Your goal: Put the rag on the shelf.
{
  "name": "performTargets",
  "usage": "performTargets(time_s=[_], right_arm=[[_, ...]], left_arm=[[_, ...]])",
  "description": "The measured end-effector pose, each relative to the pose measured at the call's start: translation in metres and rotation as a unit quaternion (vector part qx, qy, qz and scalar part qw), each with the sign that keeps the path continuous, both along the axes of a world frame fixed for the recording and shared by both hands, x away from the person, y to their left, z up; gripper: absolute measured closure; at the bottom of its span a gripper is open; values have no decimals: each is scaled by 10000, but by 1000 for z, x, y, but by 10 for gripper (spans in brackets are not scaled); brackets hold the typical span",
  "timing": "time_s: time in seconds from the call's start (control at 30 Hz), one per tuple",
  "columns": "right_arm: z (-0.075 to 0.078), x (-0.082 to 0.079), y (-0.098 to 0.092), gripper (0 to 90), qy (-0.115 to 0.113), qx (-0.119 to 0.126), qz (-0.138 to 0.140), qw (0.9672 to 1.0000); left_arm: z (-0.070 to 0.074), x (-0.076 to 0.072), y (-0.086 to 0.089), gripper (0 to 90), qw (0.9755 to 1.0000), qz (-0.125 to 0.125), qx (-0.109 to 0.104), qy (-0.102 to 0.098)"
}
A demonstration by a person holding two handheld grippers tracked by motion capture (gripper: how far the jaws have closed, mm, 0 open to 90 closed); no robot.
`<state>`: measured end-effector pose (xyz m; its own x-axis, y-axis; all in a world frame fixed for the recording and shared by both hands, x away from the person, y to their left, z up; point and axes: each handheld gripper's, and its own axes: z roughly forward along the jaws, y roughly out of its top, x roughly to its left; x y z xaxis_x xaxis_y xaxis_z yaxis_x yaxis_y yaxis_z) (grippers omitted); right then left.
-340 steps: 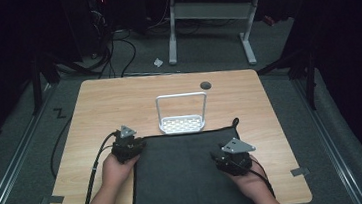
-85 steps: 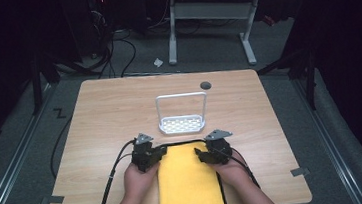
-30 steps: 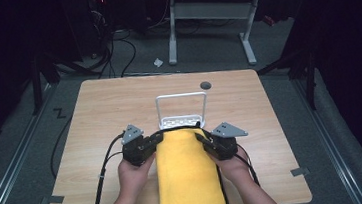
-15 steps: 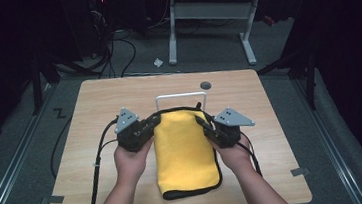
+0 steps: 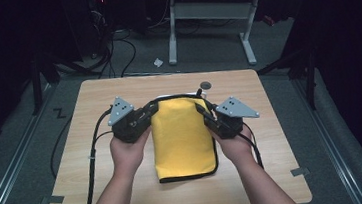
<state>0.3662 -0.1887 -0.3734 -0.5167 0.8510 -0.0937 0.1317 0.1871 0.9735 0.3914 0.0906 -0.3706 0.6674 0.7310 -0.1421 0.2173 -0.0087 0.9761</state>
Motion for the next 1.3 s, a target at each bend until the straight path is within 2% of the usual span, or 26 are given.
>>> performTargets(time_s=[0.47, 0.83, 1.07, 1.2, 1.3], right_arm=[[34, -3, -3, 767, -373, 126, -74, 9992], [52, -2, -2, 767, -598, 72, -103, 9981], [57, 7, -1, 766, -621, -11, -138, 9980], [59, 19, -1, 766, -611, -29, -153, 9980], [61, 29, -2, 766, -571, 56, -175, 9982]], left_arm=[[37, -2, -3, 819, 9989, -25, -28, -475], [51, 3, -2, 820, 9977, -34, 11, -671], [54, 20, -2, 822, 9977, -39, 99, -667], [59, 33, -4, 824, 9974, -9, 209, -690], [63, 42, -6, 824, 9970, 23, 241, -734]])
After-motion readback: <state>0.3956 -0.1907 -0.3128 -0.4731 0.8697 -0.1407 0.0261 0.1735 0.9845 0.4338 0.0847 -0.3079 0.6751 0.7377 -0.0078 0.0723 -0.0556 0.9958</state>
